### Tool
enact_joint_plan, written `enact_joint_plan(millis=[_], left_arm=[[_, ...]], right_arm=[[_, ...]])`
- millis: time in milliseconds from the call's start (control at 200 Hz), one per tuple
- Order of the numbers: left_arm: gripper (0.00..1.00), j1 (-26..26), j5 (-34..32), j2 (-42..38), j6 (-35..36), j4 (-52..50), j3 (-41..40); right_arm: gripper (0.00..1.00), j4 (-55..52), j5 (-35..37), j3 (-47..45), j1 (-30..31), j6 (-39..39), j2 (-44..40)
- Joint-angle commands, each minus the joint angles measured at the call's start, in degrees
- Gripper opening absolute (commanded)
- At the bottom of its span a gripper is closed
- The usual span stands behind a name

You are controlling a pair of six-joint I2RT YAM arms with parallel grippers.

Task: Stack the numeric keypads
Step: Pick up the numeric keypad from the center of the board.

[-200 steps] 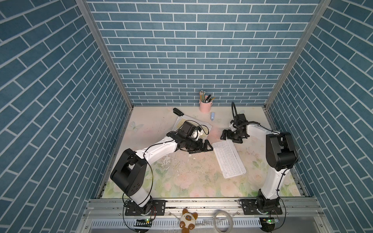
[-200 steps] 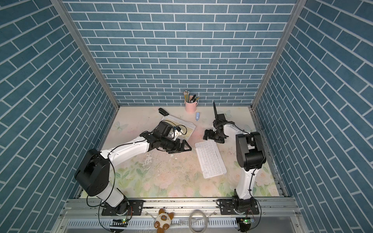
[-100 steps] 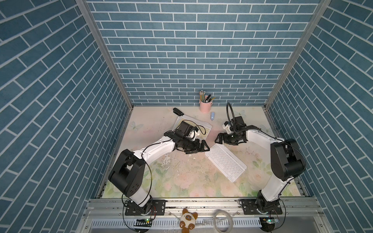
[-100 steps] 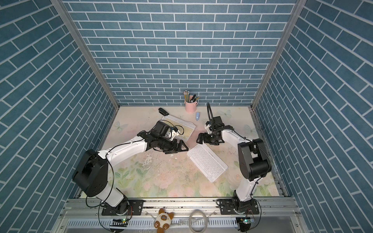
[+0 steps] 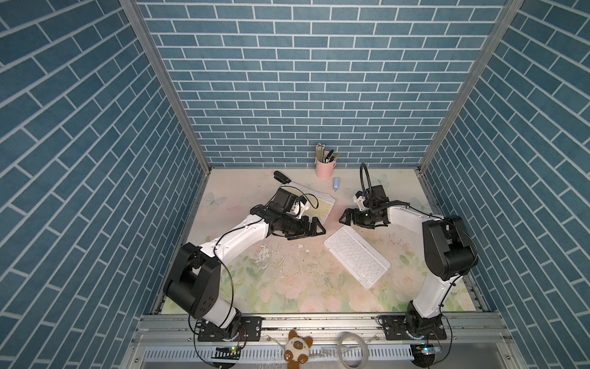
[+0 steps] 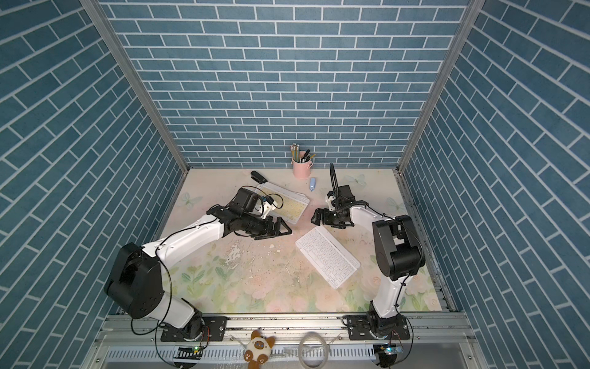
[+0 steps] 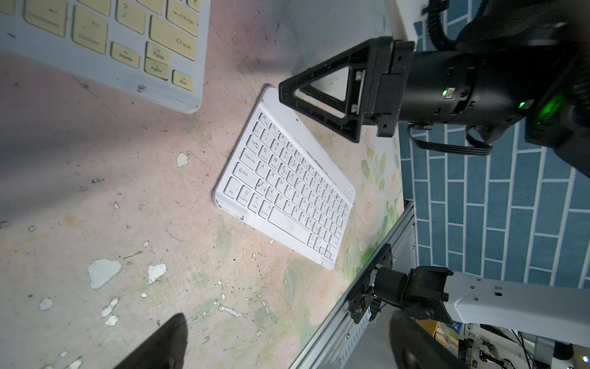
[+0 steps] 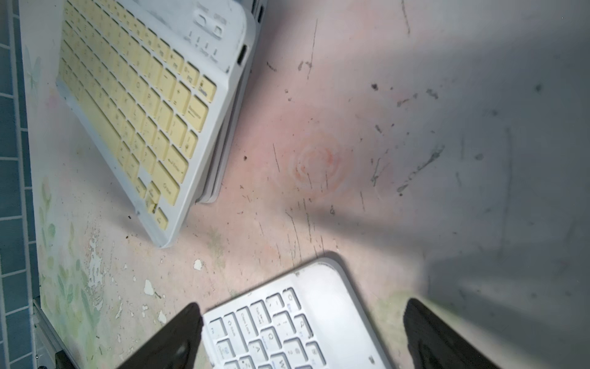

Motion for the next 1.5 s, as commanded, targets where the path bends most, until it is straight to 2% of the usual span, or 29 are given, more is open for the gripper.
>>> enact_joint_plan(millis=[0,305,550,740,955,1220,1330,1495], left_arm=[[1.0,0.88,-0.36,-1.5,1.45,-1.88,-1.59],[0.99,1.82,-0.37,-2.05,1.74,-2.25,-1.88],[1.0,2.01,-0.25,-1.26,1.83,-2.38,-1.3],[1.0,1.81,0.2,0.1,1.35,-1.1,-0.78],[1.0,0.28,-0.03,2.1,1.43,0.22,-1.26],[1.0,-3.36,0.21,8.1,-0.04,4.66,-0.15],[1.0,-4.92,-0.56,10.34,-0.26,5.04,1.2],[1.0,-5.47,-2.45,12.76,-0.96,6.82,1.28]], right_arm=[[0.99,2.77,-2.07,0.58,1.13,1.17,2.03],[0.99,8.93,-5.46,-1.84,5.56,3.11,4.24],[0.99,12.88,-3.16,-7.63,7.39,5.07,-3.43],[0.99,8.92,6.12,-11.16,4.18,9.4,-16.23],[0.99,-7.04,16.65,-23.06,-8.03,20.15,-34.51],[0.99,-13.78,21.68,-38.98,-11.61,29.68,-53.71],[0.99,-9.55,19.17,-45.33,-12.76,34.66,-59.07],[0.99,-1.11,15.71,-50.44,-12.82,39.32,-59.82]])
